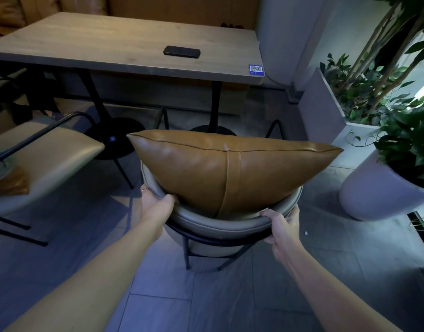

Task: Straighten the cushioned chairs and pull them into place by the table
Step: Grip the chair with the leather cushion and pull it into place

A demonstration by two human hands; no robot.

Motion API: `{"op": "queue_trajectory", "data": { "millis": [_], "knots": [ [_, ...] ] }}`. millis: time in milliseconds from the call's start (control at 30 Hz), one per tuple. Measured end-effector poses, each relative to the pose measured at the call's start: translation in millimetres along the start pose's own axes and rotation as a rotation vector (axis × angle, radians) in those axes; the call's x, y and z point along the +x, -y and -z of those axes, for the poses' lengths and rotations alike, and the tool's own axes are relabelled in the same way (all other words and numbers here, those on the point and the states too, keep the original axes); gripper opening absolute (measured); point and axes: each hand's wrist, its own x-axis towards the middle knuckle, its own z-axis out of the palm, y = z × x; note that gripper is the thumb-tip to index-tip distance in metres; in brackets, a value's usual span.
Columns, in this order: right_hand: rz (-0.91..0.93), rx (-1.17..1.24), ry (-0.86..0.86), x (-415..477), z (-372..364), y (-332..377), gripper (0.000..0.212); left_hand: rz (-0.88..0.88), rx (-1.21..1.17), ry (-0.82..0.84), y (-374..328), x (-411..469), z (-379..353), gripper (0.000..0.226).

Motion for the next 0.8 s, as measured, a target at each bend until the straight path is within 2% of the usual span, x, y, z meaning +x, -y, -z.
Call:
{"op": "queue_trajectory", "data": {
  "millis": [67,133,200,333,533,567,667,700,800],
  "knots": [
    [0.005,-0.001,0.024,1.6,-4.2,1.1,0.086,-0.005,0.02,0.002,-6.6,0.9,2.2,0.066],
    [-0.02,-0.005,0.037,2.3,-14.5,1.6,0.102,-0.001,0.045,-0.014,-8.5,7.8,6.3,0.054],
    [-0.022,-0.03,0.032,2.3,-25.1,0.0,0.117,0.008,0.045,-0.021,-7.7,16.8,11.6,0.048],
    [0.005,-0.046,0.039,13.0,-40.6,0.5,0.127,0.001,0.037,-0.009,-9.5,33.3,18.0,0.048],
    [-0.008,-0.119,0.076,35.6,-58.0,12.3,0.131,-0.006,0.037,0.019,-21.7,60.3,17.6,0.062],
    [-0.005,-0.127,0.082,40.1,-61.3,14.4,0.132,-0.013,0.038,0.025,-24.0,64.8,17.8,0.069],
    [-0.004,-0.161,0.097,53.8,-73.0,23.0,0.133,-0.022,0.052,0.051,-32.0,79.5,18.0,0.115],
    [-0.001,-0.171,0.103,58.7,-76.9,25.9,0.134,-0.021,0.061,0.049,-34.4,85.0,17.7,0.124],
    [0.006,-0.192,0.103,72.5,-88.1,34.7,0.134,-0.036,0.056,0.032,-40.8,100.5,14.7,0.126]
  ]
}}
